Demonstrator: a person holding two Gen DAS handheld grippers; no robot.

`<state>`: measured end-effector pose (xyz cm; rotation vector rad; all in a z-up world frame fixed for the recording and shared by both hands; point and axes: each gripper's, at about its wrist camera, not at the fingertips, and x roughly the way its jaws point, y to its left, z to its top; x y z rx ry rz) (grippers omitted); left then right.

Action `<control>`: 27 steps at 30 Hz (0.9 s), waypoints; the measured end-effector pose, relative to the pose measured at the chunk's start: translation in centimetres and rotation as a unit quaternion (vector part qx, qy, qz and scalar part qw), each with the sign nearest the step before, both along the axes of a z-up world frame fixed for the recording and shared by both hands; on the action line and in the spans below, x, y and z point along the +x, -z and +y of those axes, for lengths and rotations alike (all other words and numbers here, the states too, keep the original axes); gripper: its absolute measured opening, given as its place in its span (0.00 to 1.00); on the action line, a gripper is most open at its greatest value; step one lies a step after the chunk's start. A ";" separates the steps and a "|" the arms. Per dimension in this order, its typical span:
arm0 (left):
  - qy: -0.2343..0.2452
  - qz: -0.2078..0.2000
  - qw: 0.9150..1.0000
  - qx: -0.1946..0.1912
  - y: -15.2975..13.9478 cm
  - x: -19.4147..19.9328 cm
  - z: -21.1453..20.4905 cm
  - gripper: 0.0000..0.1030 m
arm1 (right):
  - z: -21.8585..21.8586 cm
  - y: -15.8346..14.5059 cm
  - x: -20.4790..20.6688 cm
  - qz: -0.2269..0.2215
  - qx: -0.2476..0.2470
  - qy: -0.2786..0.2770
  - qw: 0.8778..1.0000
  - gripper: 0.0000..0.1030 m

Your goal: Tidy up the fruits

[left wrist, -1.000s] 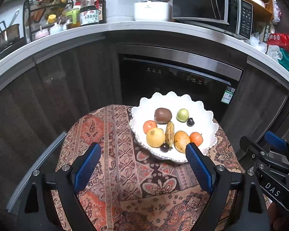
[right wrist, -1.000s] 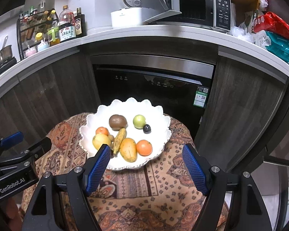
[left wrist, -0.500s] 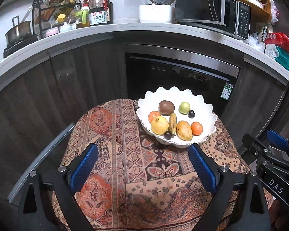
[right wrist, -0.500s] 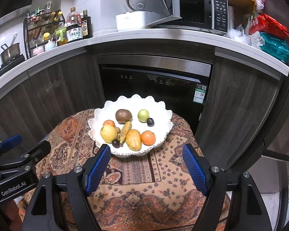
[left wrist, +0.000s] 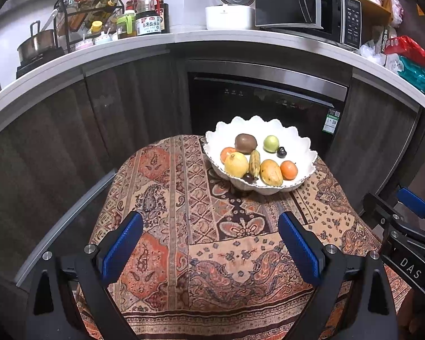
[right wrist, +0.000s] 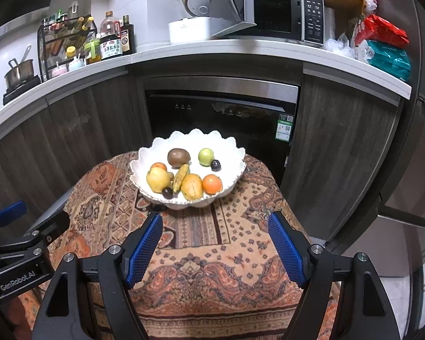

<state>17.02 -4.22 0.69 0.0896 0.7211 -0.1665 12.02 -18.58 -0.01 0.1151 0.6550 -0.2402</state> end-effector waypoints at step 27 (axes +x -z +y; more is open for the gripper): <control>0.000 0.006 1.000 0.007 0.8 -0.9 -0.3 0.94 | -0.3 0.7 -1.0 0.002 0.002 0.002 1.000 0.75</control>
